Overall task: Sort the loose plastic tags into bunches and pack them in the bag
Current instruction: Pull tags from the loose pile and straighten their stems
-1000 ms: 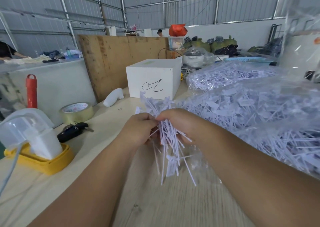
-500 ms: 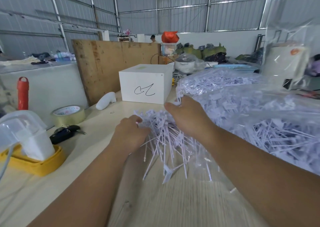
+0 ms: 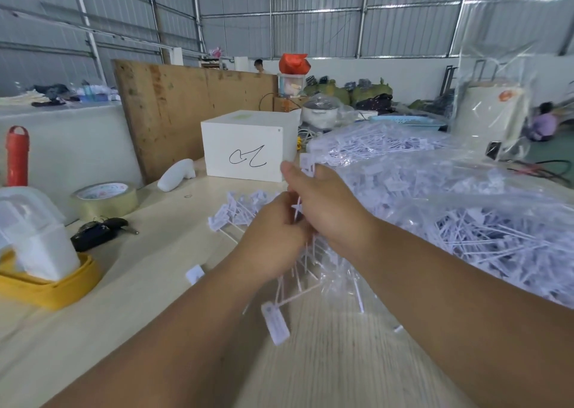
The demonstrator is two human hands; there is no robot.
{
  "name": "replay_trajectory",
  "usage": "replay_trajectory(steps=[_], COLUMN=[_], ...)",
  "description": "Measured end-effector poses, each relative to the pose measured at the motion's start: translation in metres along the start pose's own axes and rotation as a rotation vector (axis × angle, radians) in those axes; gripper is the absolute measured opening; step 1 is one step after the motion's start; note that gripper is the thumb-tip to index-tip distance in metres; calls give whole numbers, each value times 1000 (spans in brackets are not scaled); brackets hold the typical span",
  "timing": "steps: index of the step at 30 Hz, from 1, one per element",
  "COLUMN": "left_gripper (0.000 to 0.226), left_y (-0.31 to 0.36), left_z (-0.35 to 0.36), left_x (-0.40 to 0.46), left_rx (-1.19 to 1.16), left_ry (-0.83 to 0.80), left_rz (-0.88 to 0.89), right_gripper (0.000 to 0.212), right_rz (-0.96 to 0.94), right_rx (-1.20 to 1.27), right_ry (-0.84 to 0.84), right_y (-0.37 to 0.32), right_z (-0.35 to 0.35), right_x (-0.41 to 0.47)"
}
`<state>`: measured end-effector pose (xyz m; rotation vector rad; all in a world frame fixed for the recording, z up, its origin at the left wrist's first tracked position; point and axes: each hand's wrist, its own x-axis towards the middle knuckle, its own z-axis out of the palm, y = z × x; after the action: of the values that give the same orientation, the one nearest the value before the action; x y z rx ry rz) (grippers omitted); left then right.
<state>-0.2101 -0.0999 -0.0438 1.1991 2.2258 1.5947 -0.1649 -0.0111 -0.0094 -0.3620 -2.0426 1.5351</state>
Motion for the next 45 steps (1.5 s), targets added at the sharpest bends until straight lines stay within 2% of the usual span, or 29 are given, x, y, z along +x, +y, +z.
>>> replay_trajectory(steps=[2,4,6,8,11,13,17,19,21,24,26,28,30,33,35,37,39,41,45], left_gripper=[20,16,27,26,20,17,14,16,20,27,29,28,26,22,17,24,27,22,29], left_y=[-2,-6,-12,-16,-14,-11,-5,-6,-7,-11,-13,-16,-19,-20,-17,-12,-9,-7,-6], left_z=[0,-3,-9,-15,-19,-19,-18,-19,-23,-33,-44,-57,-66,-59,-45,-33,-25,-24,-29], left_x=[1,4,7,9,10,11,7,5,6,12,14,15,16,16,14,11,7,4,4], left_rx=[10,-14,-73,-155,-288,-387,-550,-555,-520,-454,-541,-673,-772,-715,-673,-620,-511,-431,-431], left_ry=[24,65,131,191,263,298,302,318,389,581,718,840,877,679,447,213,75,67,186], left_rz=[12,17,-22,-93,-163,-183,-138,-72,2,70,56,-13,-78,-133,-134,-132,-87,-64,-120], right_gripper=[47,52,30,16,30,36,18,16,17,17,16,17,18,18,20,22,22,20,6], right_rz=[-8,-30,-77,-160,-226,-309,-522,-556,-508,-390,-342,-322,-287,-218,-159,-113,-117,-148,-100], right_rx=[-165,-170,-161,-376,-878,-1126,-1264,-1303,-1259,-1030,-903,-881,-819,-581,-411,-282,-236,-223,-154], right_ry=[-71,-114,-127,-190,-577,-745,-649,-574,-488,-311,-237,-195,-142,-54,-70,-103,-112,-113,-132], right_y=[2,2,2,5,15,25,32,32,33,31,29,28,30,31,27,23,21,21,22], right_z=[3,-1,-12,-26,-47,-53,-46,-42,-40,-40,-41,-40,-39,-34,-26,-16,-7,-1,-5], right_x=[-1,-4,-13,-27,-47,-54,-54,-50,-45,-35,-30,-26,-22,-18,-15,-15,-15,-17,-20])
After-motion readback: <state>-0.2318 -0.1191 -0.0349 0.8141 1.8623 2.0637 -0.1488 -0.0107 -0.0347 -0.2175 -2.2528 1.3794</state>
